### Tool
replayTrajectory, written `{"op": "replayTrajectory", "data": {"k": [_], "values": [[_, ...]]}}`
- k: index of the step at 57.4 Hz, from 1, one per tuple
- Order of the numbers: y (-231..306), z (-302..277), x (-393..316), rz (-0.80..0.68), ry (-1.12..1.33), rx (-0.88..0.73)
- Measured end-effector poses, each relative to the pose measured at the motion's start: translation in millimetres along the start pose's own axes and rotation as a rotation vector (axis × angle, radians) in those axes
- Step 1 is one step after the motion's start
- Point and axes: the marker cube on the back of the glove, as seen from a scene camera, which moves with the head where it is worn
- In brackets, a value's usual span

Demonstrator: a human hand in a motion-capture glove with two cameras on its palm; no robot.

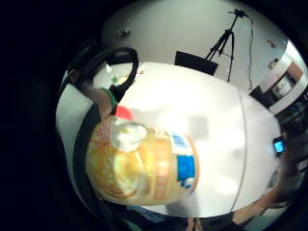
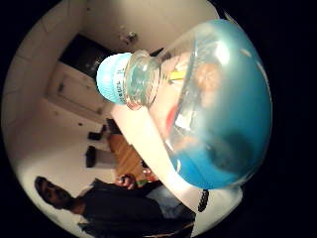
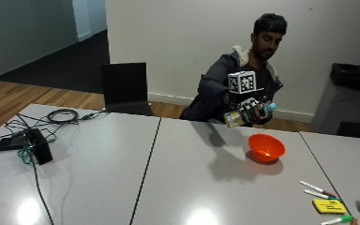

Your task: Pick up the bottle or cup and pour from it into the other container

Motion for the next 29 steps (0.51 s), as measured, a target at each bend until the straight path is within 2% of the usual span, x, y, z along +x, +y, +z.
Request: {"op": "replayTrajectory", "data": {"k": [3,10,18,26,29], "values": [[-2.5,6.3,-5.7,-0.156,0.106,-0.056],[-12.8,21.1,-18.5,-0.24,0.364,-0.079],[0.1,43.6,-39.7,-0.373,0.737,-0.076],[3.8,58.9,-52.3,-0.442,0.892,-0.096],[10.2,66.5,-61.3,-0.391,0.94,-0.104]]}}
